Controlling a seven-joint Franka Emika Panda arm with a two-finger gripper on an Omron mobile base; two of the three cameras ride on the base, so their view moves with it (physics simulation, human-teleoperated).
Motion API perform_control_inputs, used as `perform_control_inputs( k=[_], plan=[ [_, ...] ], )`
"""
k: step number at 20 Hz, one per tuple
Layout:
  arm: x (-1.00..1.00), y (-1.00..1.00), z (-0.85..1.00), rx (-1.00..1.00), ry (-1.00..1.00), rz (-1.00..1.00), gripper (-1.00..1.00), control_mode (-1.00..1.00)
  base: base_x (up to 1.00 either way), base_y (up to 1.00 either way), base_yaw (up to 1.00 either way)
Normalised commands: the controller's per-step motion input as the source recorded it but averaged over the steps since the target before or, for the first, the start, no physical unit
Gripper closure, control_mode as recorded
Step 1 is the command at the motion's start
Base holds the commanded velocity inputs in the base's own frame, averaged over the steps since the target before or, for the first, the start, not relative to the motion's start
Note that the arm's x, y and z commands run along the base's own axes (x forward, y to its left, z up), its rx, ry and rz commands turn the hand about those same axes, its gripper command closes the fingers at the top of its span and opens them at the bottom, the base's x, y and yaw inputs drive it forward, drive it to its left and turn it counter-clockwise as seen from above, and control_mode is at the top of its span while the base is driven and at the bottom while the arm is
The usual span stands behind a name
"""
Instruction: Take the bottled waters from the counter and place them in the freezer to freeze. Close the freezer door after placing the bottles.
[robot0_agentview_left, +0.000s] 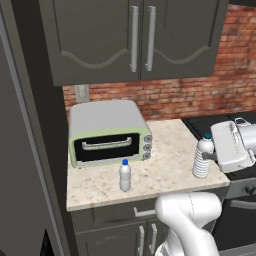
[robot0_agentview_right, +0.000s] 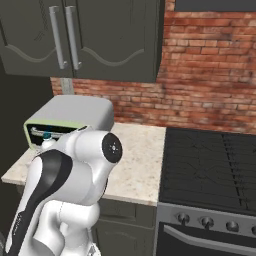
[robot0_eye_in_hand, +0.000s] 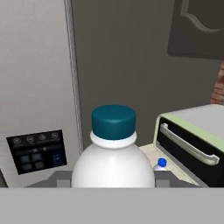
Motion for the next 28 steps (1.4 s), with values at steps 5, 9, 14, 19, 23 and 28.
perform_control_inputs(
  k=[5,9,14,19,23,28],
  plan=[
    [0.00,0.00,0.00,0.00,0.00,0.00,1.00,1.00,-0.50,0.00,0.00],
    [0.00,0.00,0.00,0.00,0.00,0.00,1.00,1.00,-0.80,0.03,0.06],
    [0.00,0.00,0.00,0.00,0.00,0.00,1.00,1.00,-0.97,0.13,0.06],
    [0.00,0.00,0.00,0.00,0.00,0.00,1.00,1.00,-0.90,0.32,0.09],
    [0.00,0.00,0.00,0.00,0.00,0.00,1.00,1.00,-0.90,0.37,0.10],
    [0.00,0.00,0.00,0.00,0.00,0.00,1.00,1.00,-0.76,0.47,0.11]
  ],
)
